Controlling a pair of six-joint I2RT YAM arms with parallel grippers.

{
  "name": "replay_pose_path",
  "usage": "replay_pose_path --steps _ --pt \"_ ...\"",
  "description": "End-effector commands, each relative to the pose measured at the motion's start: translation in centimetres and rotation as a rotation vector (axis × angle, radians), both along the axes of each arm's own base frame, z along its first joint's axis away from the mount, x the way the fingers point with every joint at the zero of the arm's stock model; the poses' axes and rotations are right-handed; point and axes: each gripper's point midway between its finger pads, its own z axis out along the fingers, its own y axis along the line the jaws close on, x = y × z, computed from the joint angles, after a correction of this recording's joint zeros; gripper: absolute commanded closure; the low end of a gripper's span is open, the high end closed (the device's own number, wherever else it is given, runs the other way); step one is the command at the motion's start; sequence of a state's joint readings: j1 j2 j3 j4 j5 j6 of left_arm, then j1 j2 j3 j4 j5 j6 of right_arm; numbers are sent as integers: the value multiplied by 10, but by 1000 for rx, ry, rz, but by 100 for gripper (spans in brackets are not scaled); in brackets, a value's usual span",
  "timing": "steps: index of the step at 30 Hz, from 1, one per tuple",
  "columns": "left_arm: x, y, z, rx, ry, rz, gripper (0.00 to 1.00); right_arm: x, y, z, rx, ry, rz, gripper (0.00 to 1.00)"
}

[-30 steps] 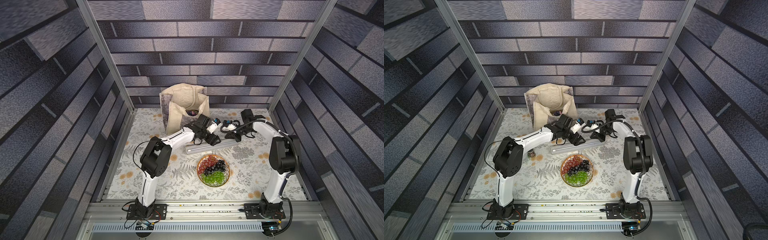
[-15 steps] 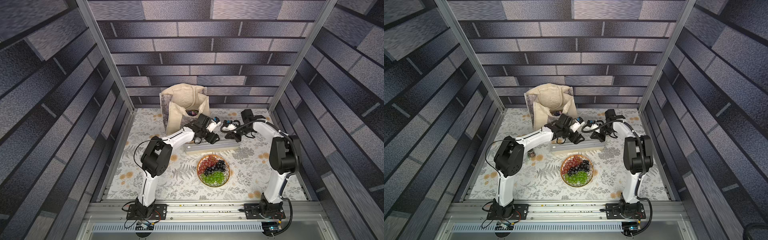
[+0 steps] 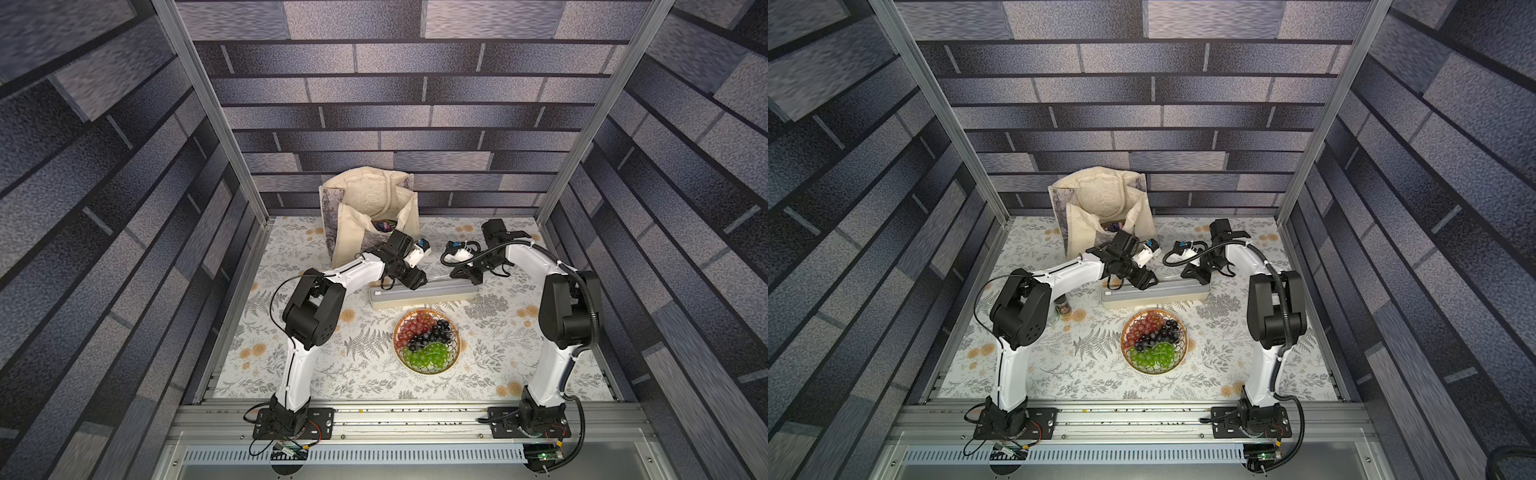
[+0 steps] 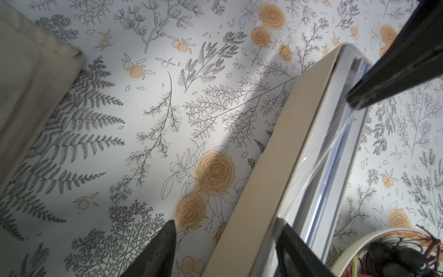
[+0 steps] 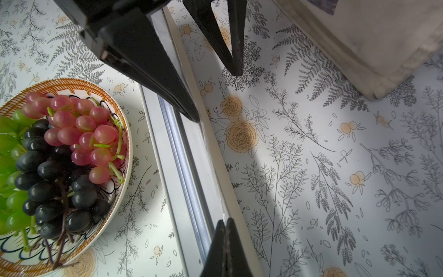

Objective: Wrap the plate with plastic wrap
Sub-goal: Pull the plastic wrap from the plastic wrap cutting box.

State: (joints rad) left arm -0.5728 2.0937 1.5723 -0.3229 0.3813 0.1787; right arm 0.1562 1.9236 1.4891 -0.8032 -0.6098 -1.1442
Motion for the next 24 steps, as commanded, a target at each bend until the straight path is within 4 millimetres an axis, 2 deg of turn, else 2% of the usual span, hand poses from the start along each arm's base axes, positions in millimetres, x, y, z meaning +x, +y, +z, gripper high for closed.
replay_pose_path --steps 1,7,16,24 --pt "-8 20 0 62 -2 -5 34 -4 2 16 20 -29 2 100" --pt "-11 44 -7 128 -2 21 38 -5 0 16 7 -30 -1 100" --pt "-11 91 -7 176 0 110 41 -9 -4 10 -14 -23 -3 100" --pt "-25 121 -13 214 38 117 46 -8 -4 9 -17 -25 -6 100"
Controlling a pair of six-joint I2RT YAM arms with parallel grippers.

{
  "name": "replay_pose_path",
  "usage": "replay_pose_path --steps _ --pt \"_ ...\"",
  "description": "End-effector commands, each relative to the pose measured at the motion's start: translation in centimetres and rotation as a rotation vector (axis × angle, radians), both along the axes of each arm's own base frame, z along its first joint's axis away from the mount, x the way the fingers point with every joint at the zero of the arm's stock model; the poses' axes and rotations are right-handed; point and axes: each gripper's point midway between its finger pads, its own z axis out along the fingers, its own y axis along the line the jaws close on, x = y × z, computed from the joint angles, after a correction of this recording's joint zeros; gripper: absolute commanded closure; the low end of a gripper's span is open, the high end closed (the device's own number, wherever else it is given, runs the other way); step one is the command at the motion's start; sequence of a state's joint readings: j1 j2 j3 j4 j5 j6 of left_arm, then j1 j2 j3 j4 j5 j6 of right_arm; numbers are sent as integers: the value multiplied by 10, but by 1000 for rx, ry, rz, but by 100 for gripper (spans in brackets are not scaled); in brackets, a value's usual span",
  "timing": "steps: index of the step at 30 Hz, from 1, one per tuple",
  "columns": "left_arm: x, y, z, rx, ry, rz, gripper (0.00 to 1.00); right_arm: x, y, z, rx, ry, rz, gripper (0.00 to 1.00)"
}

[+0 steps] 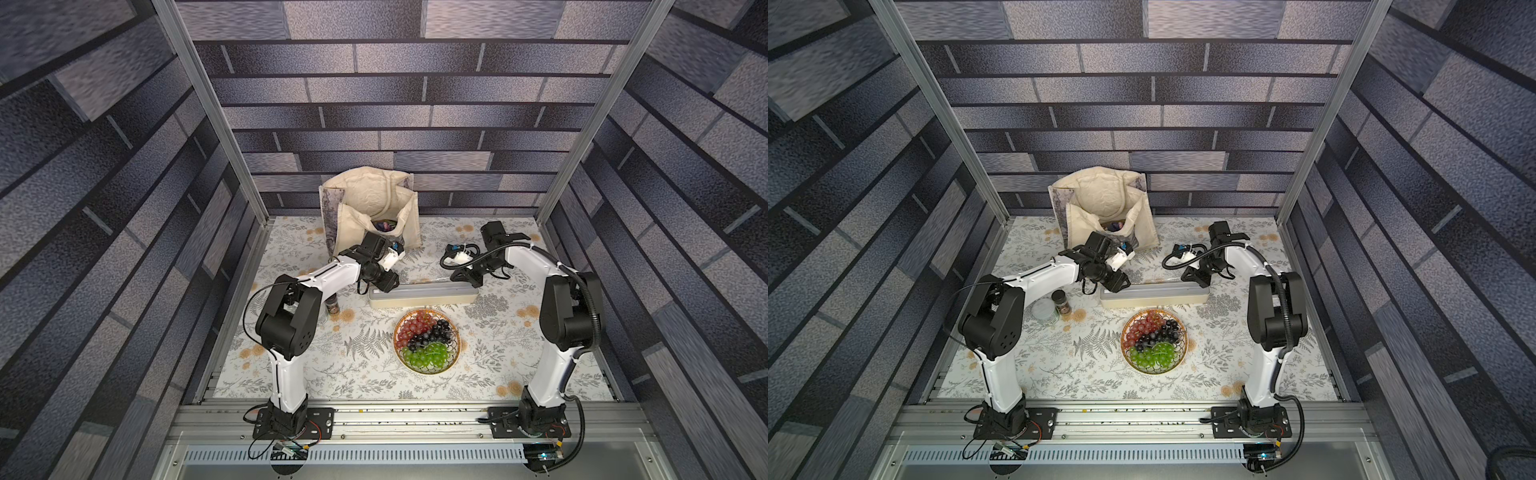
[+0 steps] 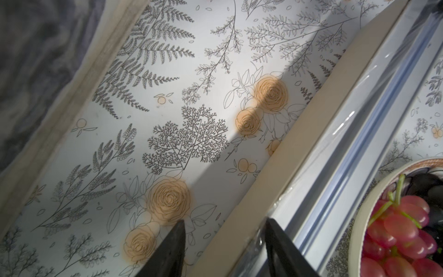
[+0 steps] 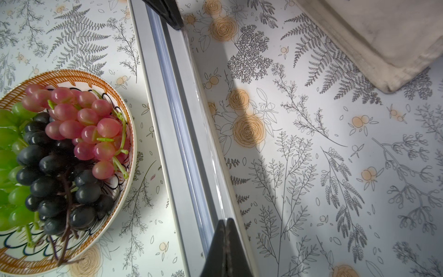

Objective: Wrap the plate with plastic wrap
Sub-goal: Pull the plastic wrap from the plastic wrap cutting box.

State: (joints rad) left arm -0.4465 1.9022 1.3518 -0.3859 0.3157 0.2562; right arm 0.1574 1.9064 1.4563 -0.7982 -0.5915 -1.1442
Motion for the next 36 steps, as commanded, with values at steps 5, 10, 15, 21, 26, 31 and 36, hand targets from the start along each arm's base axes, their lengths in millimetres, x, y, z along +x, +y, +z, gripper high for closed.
replay_pose_path --steps 5,10,15,21,26,31,36 --pt "-18 40 -15 103 57 19 51 -2 -1 13 0 -36 -4 100" --pt "-27 40 -16 76 90 -13 57 -1 -1 14 3 -36 -5 100" --pt "-34 36 -17 49 128 -46 66 -2 0 17 10 -40 -6 100" --pt "-31 33 -10 7 139 -57 90 -2 1 22 18 -50 -5 100" --pt "-27 29 21 -69 78 -57 100 -2 2 35 39 -87 -10 100" --pt "-27 29 53 -116 16 -64 100 -3 2 41 41 -108 -12 100" --pt "-29 30 67 -128 -13 -73 100 -4 3 46 53 -108 -16 100"
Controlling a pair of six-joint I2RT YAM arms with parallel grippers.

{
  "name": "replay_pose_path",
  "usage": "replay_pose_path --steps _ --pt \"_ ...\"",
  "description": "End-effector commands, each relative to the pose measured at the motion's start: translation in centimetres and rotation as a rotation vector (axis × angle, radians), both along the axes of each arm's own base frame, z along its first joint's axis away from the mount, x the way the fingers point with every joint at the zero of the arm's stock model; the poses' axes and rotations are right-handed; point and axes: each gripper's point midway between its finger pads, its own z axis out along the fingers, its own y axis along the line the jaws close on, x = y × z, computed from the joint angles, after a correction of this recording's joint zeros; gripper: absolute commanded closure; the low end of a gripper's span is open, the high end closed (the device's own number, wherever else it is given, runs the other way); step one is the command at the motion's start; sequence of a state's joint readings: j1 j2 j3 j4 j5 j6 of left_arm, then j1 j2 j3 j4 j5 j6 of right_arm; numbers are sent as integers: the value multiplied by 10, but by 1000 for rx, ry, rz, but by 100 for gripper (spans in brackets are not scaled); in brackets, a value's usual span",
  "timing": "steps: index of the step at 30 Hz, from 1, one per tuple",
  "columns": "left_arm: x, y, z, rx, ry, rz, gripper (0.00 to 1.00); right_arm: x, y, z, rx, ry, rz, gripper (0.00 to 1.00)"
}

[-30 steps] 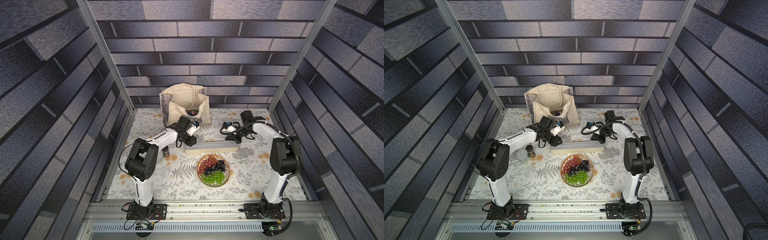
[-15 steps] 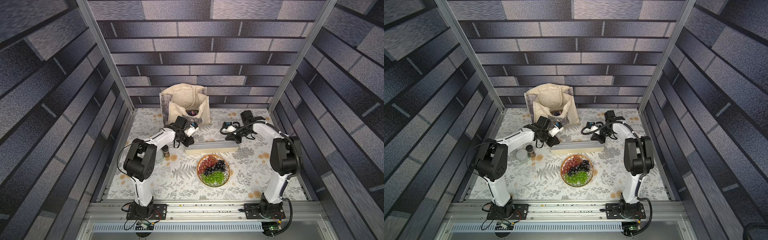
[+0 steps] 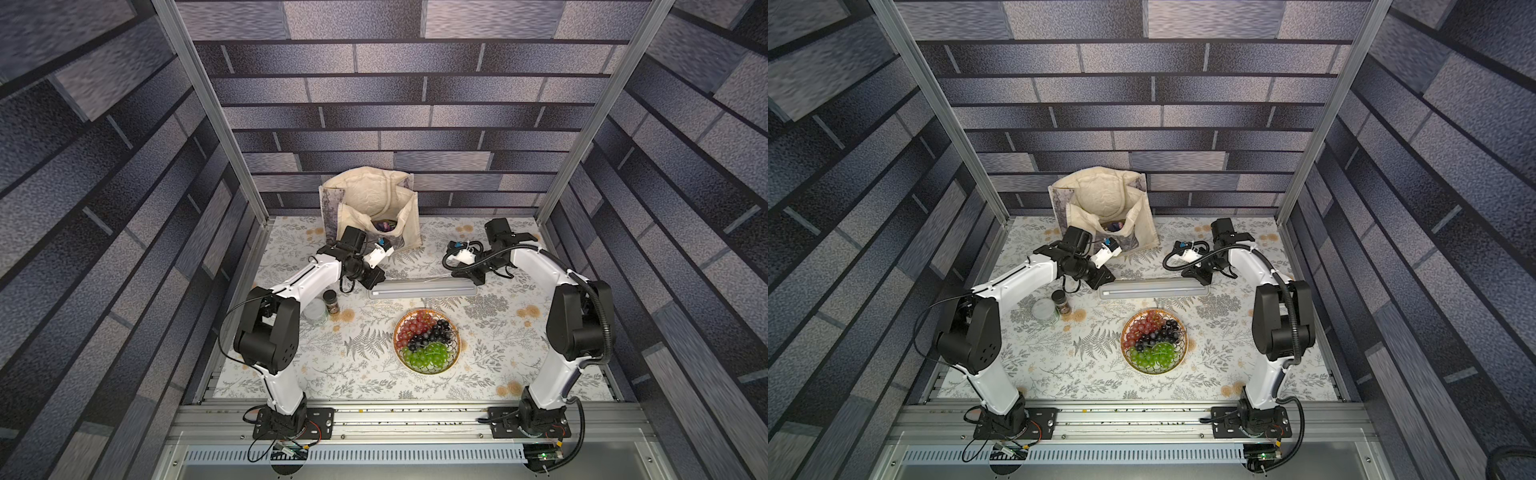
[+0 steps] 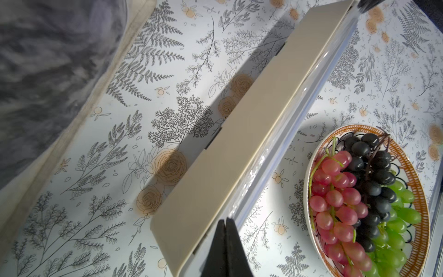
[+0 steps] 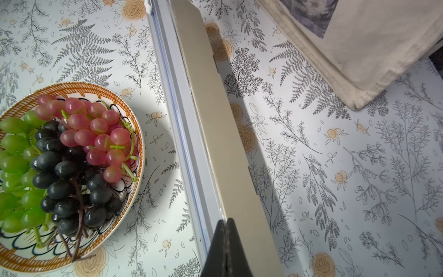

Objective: Wrap the plate with plastic wrap
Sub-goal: Pull the plastic wrap from the plastic wrap cutting box.

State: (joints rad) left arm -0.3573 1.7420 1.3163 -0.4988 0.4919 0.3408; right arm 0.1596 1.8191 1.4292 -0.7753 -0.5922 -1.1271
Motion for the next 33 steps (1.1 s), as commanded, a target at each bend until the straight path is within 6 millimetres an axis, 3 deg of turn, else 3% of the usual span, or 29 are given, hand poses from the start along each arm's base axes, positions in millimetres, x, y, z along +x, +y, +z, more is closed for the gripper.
replay_pose_path --steps 1,8,24,33 --pt "-5 6 18 -15 -22 -2 100 -1 3 21 41 -40 -3 100" --pt "-4 3 35 -34 -63 -3 100 3 2 39 70 -68 -36 100" --pt "-2 -13 102 -96 -221 -28 100 0 -10 76 108 -155 -80 100" --pt "3 -21 121 -69 -300 -20 100 0 -26 91 76 -221 -134 100"
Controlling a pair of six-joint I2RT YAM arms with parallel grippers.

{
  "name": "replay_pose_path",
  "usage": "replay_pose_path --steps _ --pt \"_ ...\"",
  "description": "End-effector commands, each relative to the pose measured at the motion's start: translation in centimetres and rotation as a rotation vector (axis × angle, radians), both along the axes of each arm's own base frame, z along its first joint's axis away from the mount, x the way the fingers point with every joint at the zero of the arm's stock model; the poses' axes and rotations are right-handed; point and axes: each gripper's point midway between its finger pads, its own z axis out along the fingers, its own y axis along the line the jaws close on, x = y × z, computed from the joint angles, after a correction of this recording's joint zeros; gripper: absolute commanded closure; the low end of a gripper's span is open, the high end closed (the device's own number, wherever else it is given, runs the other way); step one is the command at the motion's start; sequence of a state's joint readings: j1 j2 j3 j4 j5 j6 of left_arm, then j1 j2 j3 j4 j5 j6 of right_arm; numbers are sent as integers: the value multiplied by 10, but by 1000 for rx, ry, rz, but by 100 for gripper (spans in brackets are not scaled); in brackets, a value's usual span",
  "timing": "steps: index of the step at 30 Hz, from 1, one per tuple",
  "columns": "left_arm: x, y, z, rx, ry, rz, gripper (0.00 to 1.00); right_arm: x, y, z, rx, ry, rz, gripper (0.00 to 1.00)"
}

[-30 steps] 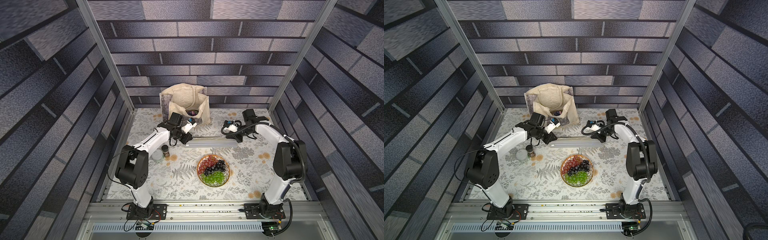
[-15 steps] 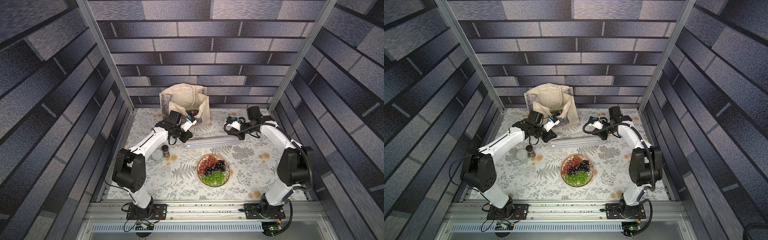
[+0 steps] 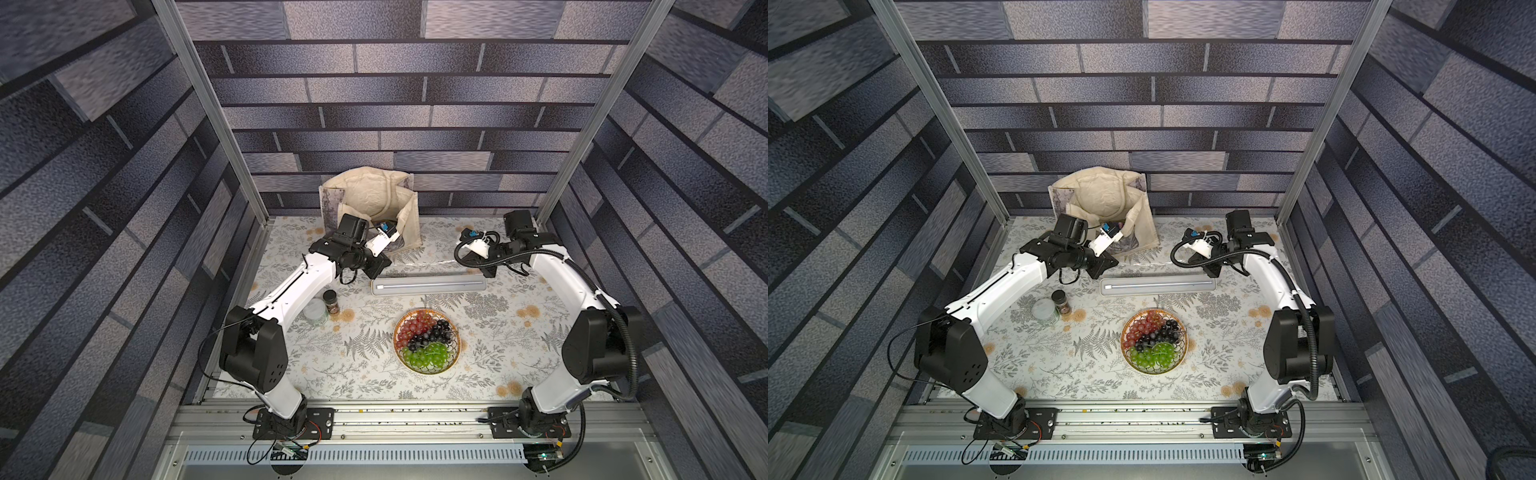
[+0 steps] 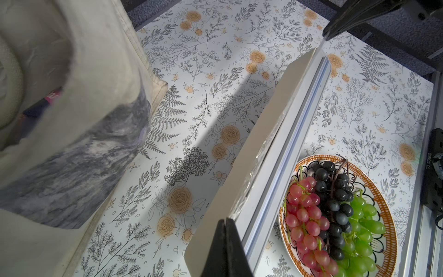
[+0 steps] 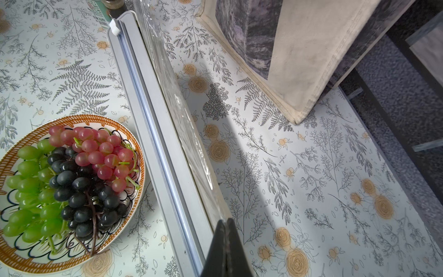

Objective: Wrap the plate with plastic wrap
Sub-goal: Pull the plastic wrap from the plastic wrap cutting box.

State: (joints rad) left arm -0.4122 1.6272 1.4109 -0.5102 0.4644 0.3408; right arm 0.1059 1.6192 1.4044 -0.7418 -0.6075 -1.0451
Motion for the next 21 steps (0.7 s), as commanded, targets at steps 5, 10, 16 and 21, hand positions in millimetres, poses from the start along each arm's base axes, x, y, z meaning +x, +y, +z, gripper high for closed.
replay_pose_path --steps 5,10,16,21 --pt "7 -3 51 -33 -140 29 100 0 -13 26 15 -112 -50 100" --pt "8 -4 59 -37 -162 28 100 0 -15 30 15 -132 -58 100" --pt "6 -3 64 -35 -179 29 100 0 -16 36 18 -150 -64 100" --pt "4 -1 69 -35 -196 33 100 -2 -16 40 22 -162 -64 100"
